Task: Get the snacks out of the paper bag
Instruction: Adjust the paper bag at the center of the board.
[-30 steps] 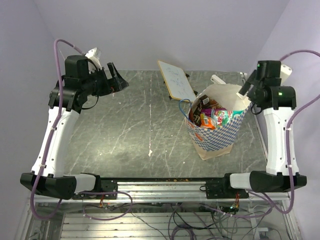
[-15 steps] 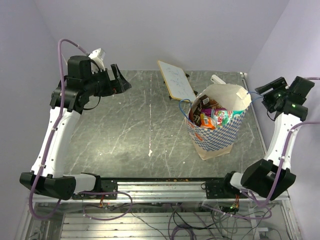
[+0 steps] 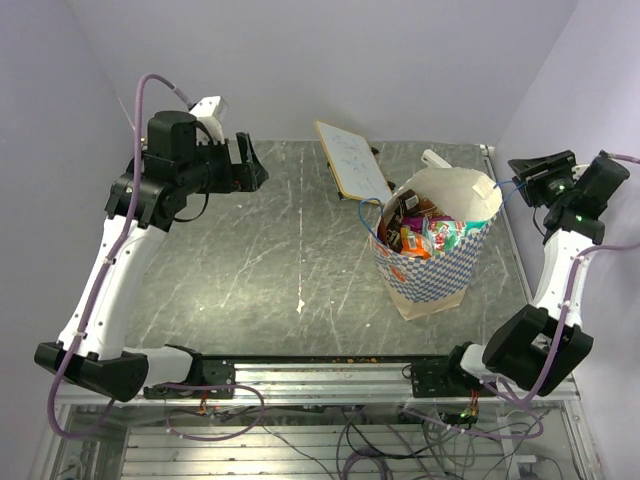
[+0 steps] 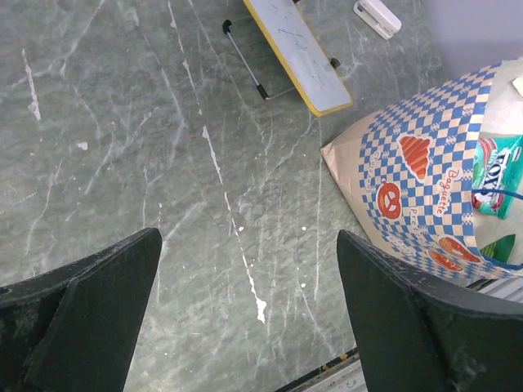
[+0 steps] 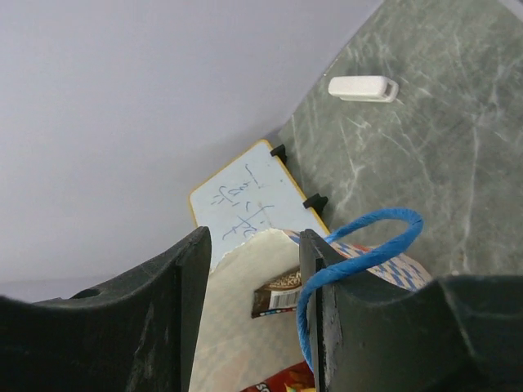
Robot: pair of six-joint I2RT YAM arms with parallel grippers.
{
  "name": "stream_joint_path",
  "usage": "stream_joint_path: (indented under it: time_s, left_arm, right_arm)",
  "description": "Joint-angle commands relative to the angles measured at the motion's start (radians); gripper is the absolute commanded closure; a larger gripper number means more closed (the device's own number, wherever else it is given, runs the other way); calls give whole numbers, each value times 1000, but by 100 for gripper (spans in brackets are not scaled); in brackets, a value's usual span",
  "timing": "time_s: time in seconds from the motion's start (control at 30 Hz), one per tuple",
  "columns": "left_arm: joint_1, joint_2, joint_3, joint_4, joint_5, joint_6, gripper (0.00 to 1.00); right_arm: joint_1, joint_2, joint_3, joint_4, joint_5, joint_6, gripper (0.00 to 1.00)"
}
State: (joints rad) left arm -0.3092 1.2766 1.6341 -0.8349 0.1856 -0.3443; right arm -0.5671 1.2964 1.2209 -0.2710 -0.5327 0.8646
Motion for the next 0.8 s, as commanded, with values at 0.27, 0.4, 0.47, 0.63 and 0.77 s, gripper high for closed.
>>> stream_joint_path:
  time_s: [0.27,0.4,0.47,0.63,0.77]
  left_arm:
    - [-59,11,42,-25,-95,77,1]
    - [-59,4,41,-31,-95,79,1]
    - [-59,5,46,-34,-97,80,1]
    - [-59,5,54,-33,-86,75,1]
    - [-59,-2,53,-34,-80,71,1]
  right_arm:
    - [-28,129,53,242,-180,43,56]
    - [-31,156,80,285,-230,46,61]
    - [-33,155,89,292,-239,44,65]
    - [-37,144,130,262,-264,36,86]
    - [-36,114,200,187,-280,-1,100]
